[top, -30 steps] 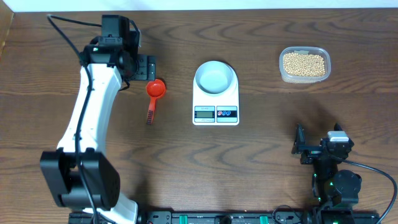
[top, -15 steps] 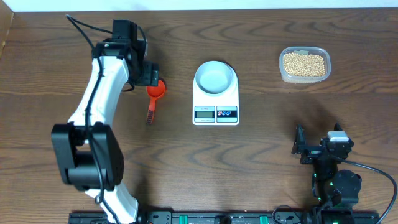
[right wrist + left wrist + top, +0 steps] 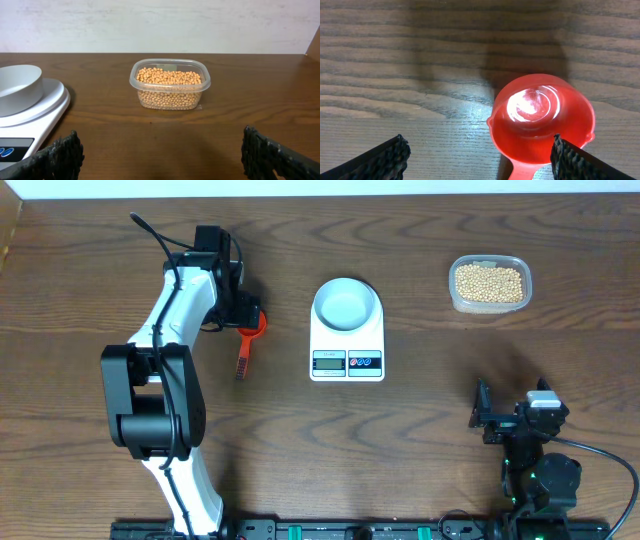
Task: Scoop item into bowl and weigh 50g on scale
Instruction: 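Move the left gripper forward over the red scoop's cup, then lower the left gripper and close it on the red scoop's rim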
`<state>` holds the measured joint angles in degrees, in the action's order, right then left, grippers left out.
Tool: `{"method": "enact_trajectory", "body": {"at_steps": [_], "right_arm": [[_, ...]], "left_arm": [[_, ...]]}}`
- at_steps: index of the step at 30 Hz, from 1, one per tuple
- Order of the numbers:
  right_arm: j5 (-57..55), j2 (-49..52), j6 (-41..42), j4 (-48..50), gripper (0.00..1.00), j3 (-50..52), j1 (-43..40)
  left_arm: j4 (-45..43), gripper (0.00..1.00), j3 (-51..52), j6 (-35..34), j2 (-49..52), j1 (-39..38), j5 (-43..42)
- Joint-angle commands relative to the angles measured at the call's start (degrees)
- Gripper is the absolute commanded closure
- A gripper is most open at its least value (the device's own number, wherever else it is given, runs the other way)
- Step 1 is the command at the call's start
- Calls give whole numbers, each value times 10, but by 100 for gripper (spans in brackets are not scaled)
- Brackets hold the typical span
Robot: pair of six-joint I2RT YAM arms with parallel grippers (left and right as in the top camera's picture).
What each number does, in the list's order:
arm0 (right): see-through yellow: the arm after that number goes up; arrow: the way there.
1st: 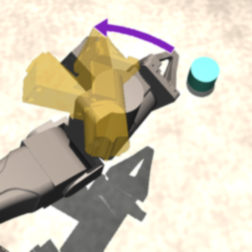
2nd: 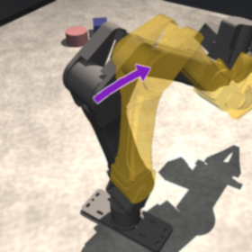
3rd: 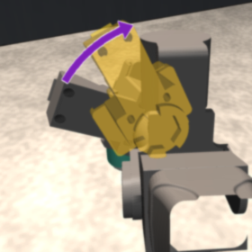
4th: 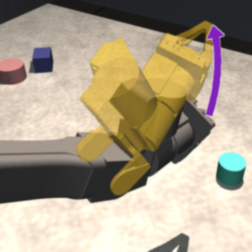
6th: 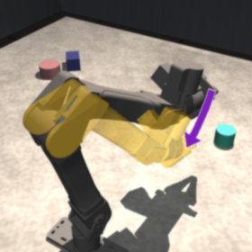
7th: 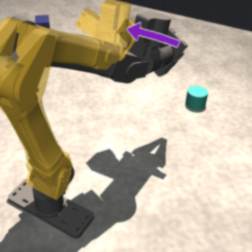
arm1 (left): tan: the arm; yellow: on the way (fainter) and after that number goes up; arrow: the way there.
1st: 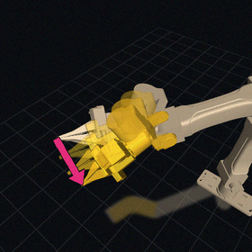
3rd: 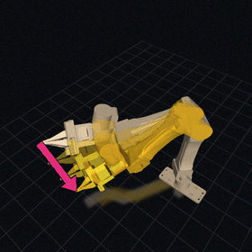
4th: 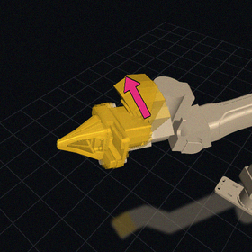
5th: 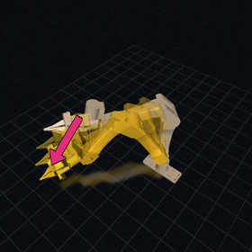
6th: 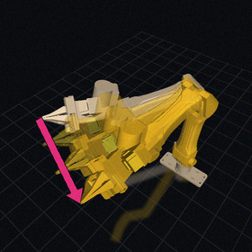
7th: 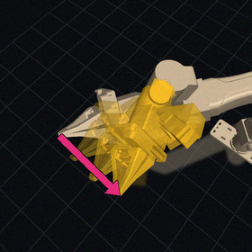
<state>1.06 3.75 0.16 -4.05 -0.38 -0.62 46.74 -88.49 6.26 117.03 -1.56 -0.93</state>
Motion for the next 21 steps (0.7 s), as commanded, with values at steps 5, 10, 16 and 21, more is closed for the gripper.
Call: {"method": "enact_trajectory", "body": {"at_steps": [5,10,16,21], "right_arm": [[-5,0,-7,-3,1,1,3],[-5,0,-7,-3,1,1,3],[-5,0,-7,-3,1,1,3],[-5,0,-7,-3,1,1,3]], "left_arm": [[1,8,-7,8,33,3,10],[-4,8,-6,8,43,3,10],[-10,8,-6,8,44,3,10],[-11,8,2,8,44,3,9]]}}
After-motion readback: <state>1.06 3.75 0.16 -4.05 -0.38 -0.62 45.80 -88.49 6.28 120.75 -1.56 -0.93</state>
